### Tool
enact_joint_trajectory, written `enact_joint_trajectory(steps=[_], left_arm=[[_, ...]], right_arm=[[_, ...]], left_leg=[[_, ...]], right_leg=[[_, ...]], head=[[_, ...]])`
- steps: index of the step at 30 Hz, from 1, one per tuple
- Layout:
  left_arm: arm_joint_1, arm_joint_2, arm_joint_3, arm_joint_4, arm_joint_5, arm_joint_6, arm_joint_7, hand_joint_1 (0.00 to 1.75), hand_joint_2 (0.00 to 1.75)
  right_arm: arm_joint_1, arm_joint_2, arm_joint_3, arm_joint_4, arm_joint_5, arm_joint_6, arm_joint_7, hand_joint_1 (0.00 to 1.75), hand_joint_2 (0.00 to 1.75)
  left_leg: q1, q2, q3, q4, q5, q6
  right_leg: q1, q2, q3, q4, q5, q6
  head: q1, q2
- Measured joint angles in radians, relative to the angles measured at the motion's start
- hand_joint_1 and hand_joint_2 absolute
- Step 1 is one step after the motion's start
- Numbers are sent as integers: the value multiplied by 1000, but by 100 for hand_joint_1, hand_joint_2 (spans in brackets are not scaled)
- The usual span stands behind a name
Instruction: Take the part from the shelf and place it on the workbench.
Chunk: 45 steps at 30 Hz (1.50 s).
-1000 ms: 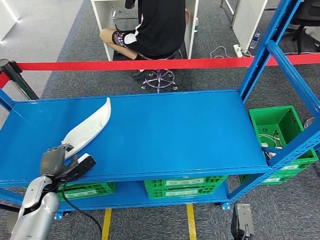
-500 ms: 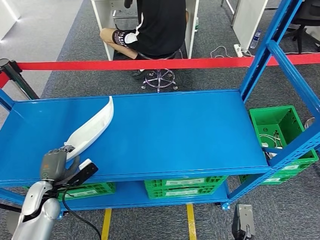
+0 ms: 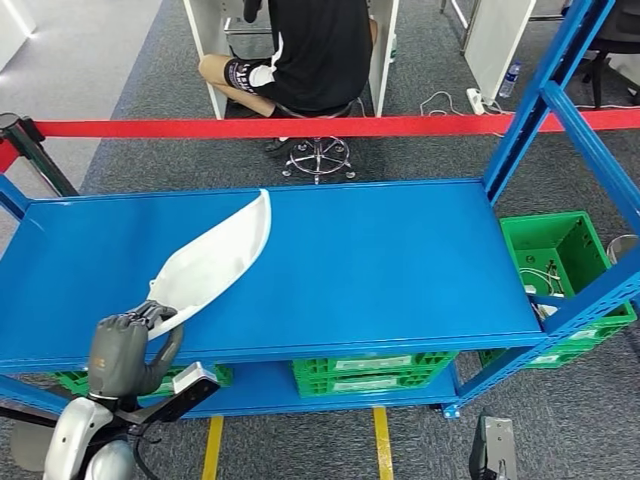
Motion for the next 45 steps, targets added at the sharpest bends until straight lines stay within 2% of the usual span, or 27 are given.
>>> enact_joint_trajectory(steps=[2, 4, 5, 6, 7, 10, 11, 14, 16, 19, 20, 21, 22, 25, 26, 27, 30, 32, 34, 35, 36, 37, 38, 40, 42, 43, 45], left_arm=[[23, -5, -14, -30, -12, 29, -13, 175, 175], [55, -10, -29, -56, -33, 72, -21, 175, 175], [73, -12, -36, -68, -39, 93, -23, 175, 175], [89, -13, -42, -78, -39, 109, -25, 175, 175], [103, -14, -46, -88, -38, 121, -26, 175, 175], [134, -20, -48, -112, -37, 134, -25, 175, 175], [139, -22, -48, -118, -37, 136, -24, 175, 175], [151, -25, -50, -129, -33, 141, -24, 175, 175], [157, -25, -50, -132, -31, 141, -24, 175, 175], [160, -25, -51, -136, -14, 148, -32, 175, 175], [161, -25, -51, -136, -6, 153, -38, 175, 175], [162, -26, -51, -135, -2, 161, -45, 175, 175], [163, -27, -50, -135, -2, 167, -50, 175, 175], [162, -32, -49, -133, 4, 172, -56, 175, 175], [161, -34, -49, -132, 17, 167, -58, 175, 175], [162, -36, -48, -131, 33, 162, -63, 175, 175], [171, -40, -44, -128, 83, 152, -91, 175, 175], [174, -43, -42, -127, 113, 151, -113, 175, 175], [178, -47, -38, -127, 146, 150, -144, 175, 175], [181, -49, -36, -126, 164, 147, -162, 175, 175], [183, -51, -33, -126, 183, 143, -182, 175, 175], [186, -54, -30, -125, 200, 139, -199, 175, 175], [189, -57, -27, -125, 212, 135, -212, 175, 175], [193, -63, -20, -124, 224, 133, -224, 175, 175], [194, -67, -15, -124, 229, 133, -229, 175, 175], [194, -68, -14, -124, 231, 132, -231, 175, 175], [196, -71, -11, -124, 238, 128, -239, 175, 175]], right_arm=[[5, 0, 0, -10, -5, 0, -13, 0, 0], [12, 1, 0, -23, -9, -1, -25, 0, 0], [18, 1, 0, -31, -11, -2, -29, 0, 0], [23, 2, 0, -43, -10, -6, -32, 0, 0], [28, 2, -1, -55, -7, -13, -31, 0, 0], [33, 7, -2, -87, 7, -34, -18, 0, 0], [34, 10, -2, -94, 10, -37, -15, 0, 0], [43, 15, -3, -110, 12, -38, -11, 0, 0], [45, 17, -4, -118, 13, -38, -10, 0, 0], [48, 18, -5, -129, 27, -56, -3, 0, 0], [50, 18, -5, -132, 36, -68, -1, 0, 0], [51, 18, -5, -136, 43, -77, 0, 0, 0], [53, 18, -5, -141, 49, -83, 0, 0, 0], [55, 21, -5, -160, 56, -71, 3, 0, 0], [57, 22, -5, -168, 56, -61, 3, 0, 0], [60, 23, -5, -175, 55, -49, 3, 0, 0], [72, 25, -6, -195, 51, -19, 3, 0, 0], [80, 25, -8, -202, 48, -7, 3, 0, 0], [82, 26, -12, -205, 45, 3, 1, 0, 0], [82, 26, -15, -205, 44, 8, -1, 0, 0], [81, 26, -20, -204, 42, 12, -5, 0, 0], [81, 26, -25, -203, 41, 15, -9, 0, 0], [81, 26, -31, -202, 40, 17, -13, 0, 0], [78, 26, -37, -200, 40, 17, -17, 0, 0], [75, 26, -40, -198, 40, 18, -20, 0, 0], [75, 26, -42, -198, 40, 18, -21, 0, 0], [77, 27, -48, -195, 40, 18, -23, 0, 0]], left_leg=[[6, 2, -1, -8, 9, 5], [7, 3, -6, -7, 12, 6], [8, 3, -8, -6, 14, 5], [8, 3, -11, -4, 16, 3], [10, 3, -14, -2, 17, 1], [11, 0, -27, 13, 23, -14], [10, -1, -31, 17, 26, -20], [10, -3, -40, 16, 40, -34], [12, -3, -58, 47, 2, -45], [14, -2, -119, 231, -135, -55], [14, -2, -129, 286, -166, -55], [14, -2, -123, 307, -177, -53], [14, -2, -96, 287, -171, -50], [12, -2, 58, 79, -118, -39], [10, -3, 89, 27, -110, -36], [8, -3, 102, 2, -107, -33], [4, -1, 85, -3, -83, -17], [7, 1, 67, -7, -60, -5], [6, 2, 42, -6, -39, 3], [4, 2, 28, -5, -28, 5], [1, 3, 14, -4, -17, 6], [-1, 2, 0, -4, -7, 6], [-2, 2, -12, -3, 3, 5], [-6, 2, -31, -2, 21, 1], [-8, 3, -39, -2, 39, -6], [-7, 3, -42, -3, 48, -10], [-6, 2, -47, -6, 57, -19]], right_leg=[[0, -1, -34, 82, -60, 5], [-1, -2, -83, 216, -129, 11], [-1, -2, -96, 259, -144, 13], [-2, -2, -92, 264, -139, 15], [-3, -2, -67, 226, -116, 17], [-8, 2, 38, 35, -48, 22], [-8, 5, 50, 7, -42, 17], [-5, 9, 42, 8, -27, -12], [-6, 7, 26, 9, -11, -30], [-6, 3, -11, 9, 17, -42], [-5, 1, -25, 9, 26, -41], [-4, 0, -37, 10, 35, -40], [-4, -1, -49, 10, 44, -38], [-2, 0, -76, 11, 72, -29], [-1, 0, -81, 10, 81, -24], [-1, -1, -84, 8, 90, -18], [-5, -1, -89, -5, 109, 2], [-5, -2, -109, 38, 52, 11], [-5, -2, -140, 160, -55, 16], [-5, -2, -148, 224, -90, 17], [-4, -2, -145, 266, -101, 17], [-2, -2, -126, 275, -90, 14], [0, -2, -90, 245, -66, 10], [6, -3, 22, 104, -38, -1], [12, -2, 102, -18, -50, -7], [14, -1, 113, -44, -57, -8], [13, -1, 100, -53, -43, -18]], head=[[2, 0], [3, 0], [3, 0], [3, 0], [3, 0], [3, 0], [2, 0], [-1, 0], [-3, 0], [-8, 0], [-8, 0], [-8, 0], [-8, 0], [-8, 0], [-8, 0], [-8, 0], [-8, 0], [-5, 0], [-2, 0], [-2, 0], [-2, 0], [-2, 0], [-2, 0], [-3, 0], [-3, 0], [-3, 0], [-2, 0]])
